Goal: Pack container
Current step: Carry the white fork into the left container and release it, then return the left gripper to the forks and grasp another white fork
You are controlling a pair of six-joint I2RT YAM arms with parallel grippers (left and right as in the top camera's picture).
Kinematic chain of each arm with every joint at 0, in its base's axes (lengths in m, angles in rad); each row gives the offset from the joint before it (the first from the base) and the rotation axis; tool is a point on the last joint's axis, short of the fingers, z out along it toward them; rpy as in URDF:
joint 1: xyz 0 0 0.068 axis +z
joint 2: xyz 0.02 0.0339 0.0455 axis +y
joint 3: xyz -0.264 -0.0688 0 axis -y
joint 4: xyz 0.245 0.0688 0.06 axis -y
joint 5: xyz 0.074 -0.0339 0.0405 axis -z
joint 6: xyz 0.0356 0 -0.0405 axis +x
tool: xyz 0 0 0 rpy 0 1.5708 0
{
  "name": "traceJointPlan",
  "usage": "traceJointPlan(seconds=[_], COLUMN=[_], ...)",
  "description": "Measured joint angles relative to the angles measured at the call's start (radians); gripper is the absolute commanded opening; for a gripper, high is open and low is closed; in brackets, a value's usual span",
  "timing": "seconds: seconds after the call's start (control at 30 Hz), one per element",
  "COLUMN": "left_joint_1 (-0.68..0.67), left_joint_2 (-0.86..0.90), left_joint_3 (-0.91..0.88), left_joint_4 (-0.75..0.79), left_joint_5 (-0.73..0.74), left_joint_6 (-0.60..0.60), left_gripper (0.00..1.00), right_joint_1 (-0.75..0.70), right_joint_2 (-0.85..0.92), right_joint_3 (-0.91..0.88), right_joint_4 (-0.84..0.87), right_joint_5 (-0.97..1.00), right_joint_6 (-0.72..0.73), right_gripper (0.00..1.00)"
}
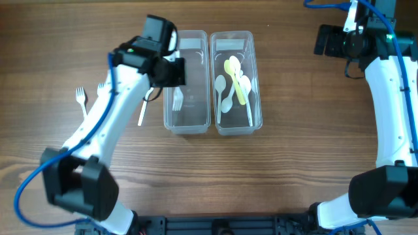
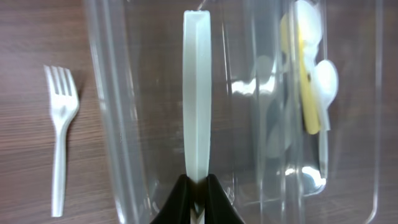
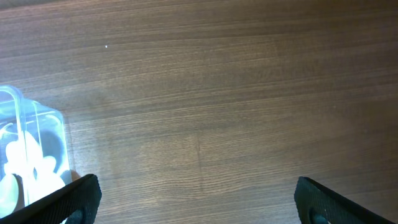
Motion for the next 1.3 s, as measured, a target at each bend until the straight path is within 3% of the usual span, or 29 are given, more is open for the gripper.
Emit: traceJointPlan(seconds=[0.07, 0.13, 0.2, 0.63, 0.87, 1.0, 1.1, 1.17, 1.3], left_joint_1=[-0.005, -0.005, -0.005, -0.003, 0.044, 0.1, 0.142, 0.163, 0.217], left_joint_2=[0.05, 0.089, 0.127, 0.071, -0.146, -0.172, -0.153, -0.14, -0.099], left_joint_3=[0.0, 0.0, -0.001, 0.016, 0.048, 0.056, 0.032, 0.01, -0.066], left_joint_4=[0.014, 0.048, 0.07, 0.04, -0.077, -0.118, -0.119, -0.108, -0.034], left_joint_5=[0.002, 0.002, 0.002, 0.013, -0.164, -0.215, -0.233, -0.235, -0.23], left_joint_6=[-0.01, -0.016, -0.024, -0.013, 0.009, 0.035, 0.051, 0.061, 0.098], left_gripper=[0.15, 0.36, 0.42, 0.44, 0.47, 0.48, 0.46, 0.38, 0.36], right_joint_1=[0.0, 0.0, 0.0, 0.0, 0.0, 0.0, 0.0, 0.0, 0.0], right_joint_2=[0.0, 0.0, 0.0, 0.0, 0.0, 0.0, 0.0, 0.0, 0.0], right_joint_3=[0.0, 0.0, 0.0, 0.0, 0.0, 0.0, 0.0, 0.0, 0.0], right_joint_4=[0.0, 0.0, 0.0, 0.0, 0.0, 0.0, 0.0, 0.0, 0.0], right_joint_5=[0.0, 0.0, 0.0, 0.0, 0.0, 0.0, 0.0, 0.0, 0.0], right_joint_6=[0.0, 0.0, 0.0, 0.0, 0.0, 0.0, 0.0, 0.0, 0.0], right_gripper=[1.0, 1.0, 1.0, 1.0, 1.0, 1.0, 1.0, 1.0, 1.0])
